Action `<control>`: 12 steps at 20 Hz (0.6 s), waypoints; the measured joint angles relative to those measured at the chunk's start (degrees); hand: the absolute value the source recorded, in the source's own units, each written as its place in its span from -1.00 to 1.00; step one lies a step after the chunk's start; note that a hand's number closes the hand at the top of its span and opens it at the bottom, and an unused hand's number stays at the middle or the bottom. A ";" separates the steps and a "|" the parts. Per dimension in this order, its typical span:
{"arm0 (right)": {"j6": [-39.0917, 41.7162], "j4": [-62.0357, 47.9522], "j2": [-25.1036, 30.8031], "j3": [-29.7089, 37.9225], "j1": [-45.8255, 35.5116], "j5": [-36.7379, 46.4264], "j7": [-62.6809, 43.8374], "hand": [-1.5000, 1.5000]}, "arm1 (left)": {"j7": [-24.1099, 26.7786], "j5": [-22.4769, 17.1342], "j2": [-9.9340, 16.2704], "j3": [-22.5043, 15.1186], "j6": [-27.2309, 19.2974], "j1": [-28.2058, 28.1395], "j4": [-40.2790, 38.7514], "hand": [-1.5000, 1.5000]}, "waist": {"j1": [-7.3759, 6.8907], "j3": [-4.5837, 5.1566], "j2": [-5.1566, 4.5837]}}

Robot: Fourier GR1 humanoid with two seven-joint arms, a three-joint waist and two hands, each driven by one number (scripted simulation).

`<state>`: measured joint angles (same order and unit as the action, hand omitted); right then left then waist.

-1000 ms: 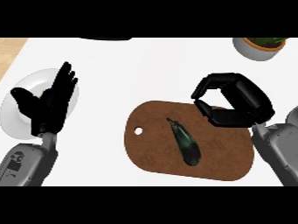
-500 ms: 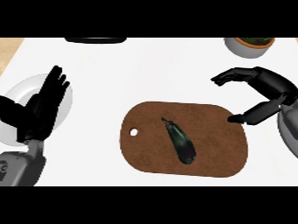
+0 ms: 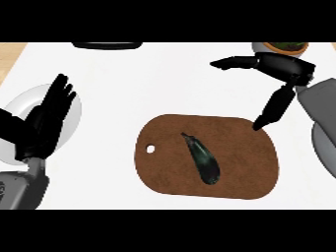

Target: Pick the eggplant from the cutting board and place it in the pan

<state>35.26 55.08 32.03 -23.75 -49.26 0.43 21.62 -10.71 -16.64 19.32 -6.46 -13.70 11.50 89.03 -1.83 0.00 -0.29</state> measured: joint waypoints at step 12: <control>6.99 -2.19 -6.59 -14.31 -9.12 16.75 -3.25 -1.00 | -0.08 0.60 -0.31 1.31 0.69 0.38 -0.82 0.00 | 0.53 0.02 0.12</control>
<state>42.26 52.89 25.44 -38.06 -58.38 17.18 18.37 -10.80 -16.04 19.01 -5.15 -13.01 11.88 88.21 -1.30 0.03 -0.17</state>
